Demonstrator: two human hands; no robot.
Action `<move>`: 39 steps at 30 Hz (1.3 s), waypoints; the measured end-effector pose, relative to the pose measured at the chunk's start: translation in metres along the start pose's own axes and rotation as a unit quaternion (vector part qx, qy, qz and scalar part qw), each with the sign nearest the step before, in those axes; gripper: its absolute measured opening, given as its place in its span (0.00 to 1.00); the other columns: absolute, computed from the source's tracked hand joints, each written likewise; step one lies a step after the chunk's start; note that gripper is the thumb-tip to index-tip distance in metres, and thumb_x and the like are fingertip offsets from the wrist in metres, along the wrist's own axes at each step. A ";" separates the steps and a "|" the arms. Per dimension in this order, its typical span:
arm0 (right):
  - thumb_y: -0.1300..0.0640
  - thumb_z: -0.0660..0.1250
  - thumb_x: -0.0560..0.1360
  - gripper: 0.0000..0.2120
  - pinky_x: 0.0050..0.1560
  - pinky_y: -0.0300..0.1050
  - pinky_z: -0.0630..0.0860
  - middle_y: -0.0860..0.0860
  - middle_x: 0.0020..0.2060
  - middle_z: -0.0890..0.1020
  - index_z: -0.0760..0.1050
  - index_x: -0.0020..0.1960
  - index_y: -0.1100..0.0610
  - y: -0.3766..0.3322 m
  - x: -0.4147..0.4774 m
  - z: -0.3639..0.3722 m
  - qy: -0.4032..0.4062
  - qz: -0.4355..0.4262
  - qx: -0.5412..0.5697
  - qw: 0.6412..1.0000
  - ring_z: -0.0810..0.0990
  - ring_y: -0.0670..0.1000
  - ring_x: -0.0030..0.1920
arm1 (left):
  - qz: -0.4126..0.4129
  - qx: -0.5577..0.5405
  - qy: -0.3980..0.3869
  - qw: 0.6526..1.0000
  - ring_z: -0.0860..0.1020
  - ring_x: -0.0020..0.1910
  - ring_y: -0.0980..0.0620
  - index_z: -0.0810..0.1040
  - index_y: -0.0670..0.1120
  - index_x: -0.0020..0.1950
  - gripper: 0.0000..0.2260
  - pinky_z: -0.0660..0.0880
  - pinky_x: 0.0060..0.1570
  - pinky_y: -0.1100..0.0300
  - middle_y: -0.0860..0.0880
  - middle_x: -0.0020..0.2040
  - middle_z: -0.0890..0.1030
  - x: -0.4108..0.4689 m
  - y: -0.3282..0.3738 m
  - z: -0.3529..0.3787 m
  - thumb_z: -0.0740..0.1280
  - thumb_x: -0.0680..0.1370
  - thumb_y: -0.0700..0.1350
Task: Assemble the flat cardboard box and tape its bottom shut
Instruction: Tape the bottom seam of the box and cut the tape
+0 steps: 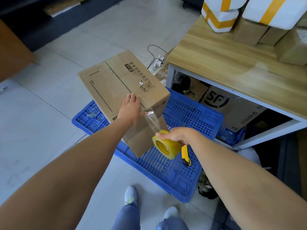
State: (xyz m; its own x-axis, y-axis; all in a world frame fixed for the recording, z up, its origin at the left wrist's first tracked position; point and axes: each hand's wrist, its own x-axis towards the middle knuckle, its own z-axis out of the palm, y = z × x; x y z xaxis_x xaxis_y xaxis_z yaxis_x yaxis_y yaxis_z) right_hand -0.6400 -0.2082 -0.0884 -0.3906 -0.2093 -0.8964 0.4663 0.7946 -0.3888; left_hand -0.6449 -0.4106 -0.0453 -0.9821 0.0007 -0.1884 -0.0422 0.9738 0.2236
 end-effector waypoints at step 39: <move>0.53 0.67 0.77 0.31 0.54 0.53 0.71 0.59 0.71 0.63 0.56 0.73 0.60 0.106 0.111 0.012 0.282 0.083 -0.028 0.956 0.64 0.62 0.68 | -0.345 -0.638 0.063 0.686 0.80 0.53 0.45 0.78 0.47 0.59 0.19 0.77 0.57 0.48 0.46 0.54 0.82 -0.014 0.025 0.127 0.74 0.70 0.48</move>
State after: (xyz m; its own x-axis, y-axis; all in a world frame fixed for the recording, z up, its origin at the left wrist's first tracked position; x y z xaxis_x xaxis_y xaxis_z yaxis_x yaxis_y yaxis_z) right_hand -0.6243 -0.1544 -0.2322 -0.6879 0.2494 -0.6816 0.5219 0.8226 -0.2257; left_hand -0.6092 -0.3574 -0.1582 -0.6529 -0.4572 -0.6038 -0.5515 -0.2595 0.7928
